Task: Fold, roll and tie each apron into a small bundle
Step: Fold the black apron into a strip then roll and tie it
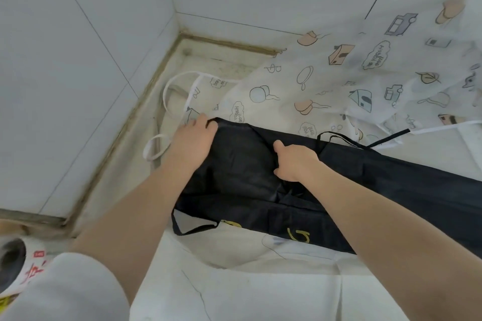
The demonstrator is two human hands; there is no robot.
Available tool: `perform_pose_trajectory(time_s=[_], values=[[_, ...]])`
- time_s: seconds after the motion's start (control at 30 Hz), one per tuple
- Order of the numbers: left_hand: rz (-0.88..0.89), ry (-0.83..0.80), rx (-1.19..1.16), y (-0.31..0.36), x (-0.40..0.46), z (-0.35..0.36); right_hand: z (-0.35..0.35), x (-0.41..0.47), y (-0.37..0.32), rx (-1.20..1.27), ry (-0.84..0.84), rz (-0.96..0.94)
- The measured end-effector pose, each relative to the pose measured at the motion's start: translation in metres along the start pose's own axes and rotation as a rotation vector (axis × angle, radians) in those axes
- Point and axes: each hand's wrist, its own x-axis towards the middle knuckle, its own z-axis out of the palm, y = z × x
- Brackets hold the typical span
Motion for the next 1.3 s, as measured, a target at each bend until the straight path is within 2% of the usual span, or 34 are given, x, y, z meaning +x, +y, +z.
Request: perform_pose_trajectory(time_s=[0.17, 0.33, 0.4, 0.53, 0.6, 0.7, 0.77, 0.87, 0.93, 1.0, 1.1, 1.2, 1.3], values=[[-0.112, -0.002, 0.028, -0.001, -0.003, 0.018, 0.001, 0.007, -0.007, -0.023, 0.016, 0.056], [-0.128, 0.015, 0.082, -0.022, -0.002, 0.014, 0.003, 0.01, -0.007, -0.064, 0.007, 0.056], [-0.175, 0.035, -0.09, -0.027, 0.007, 0.0, 0.004, 0.011, -0.006, -0.073, 0.001, 0.056], [-0.481, 0.175, -0.714, -0.049, 0.034, -0.008, 0.005, 0.012, -0.003, -0.055, -0.006, 0.056], [-0.531, 0.181, -0.769, -0.057, 0.042, -0.004, 0.005, 0.013, -0.002, -0.036, -0.004, 0.057], [-0.509, -0.043, -0.393, -0.047, 0.041, -0.001, 0.007, 0.015, 0.003, 0.019, -0.003, 0.05], [-0.431, -0.042, -0.162, -0.021, 0.033, -0.009, 0.009, 0.017, 0.006, 0.092, -0.017, 0.049], [-0.102, 0.108, -0.191, 0.03, 0.031, -0.015, 0.011, 0.015, 0.009, 0.166, -0.028, 0.034], [0.128, 0.047, -0.286, 0.066, 0.035, -0.013, 0.011, 0.008, 0.011, 0.192, -0.009, -0.002], [0.261, -0.052, -0.406, 0.094, 0.04, -0.007, 0.01, -0.001, 0.014, 0.226, 0.023, -0.059], [0.276, -0.129, -0.504, 0.119, 0.049, 0.008, 0.013, -0.018, 0.034, 0.222, 0.232, -0.053], [0.246, -0.123, -0.383, 0.135, 0.055, 0.015, 0.02, -0.032, 0.069, 0.241, 0.482, 0.123], [0.205, -0.147, -0.319, 0.146, 0.057, 0.01, 0.028, -0.032, 0.1, 0.222, 0.487, 0.236]])
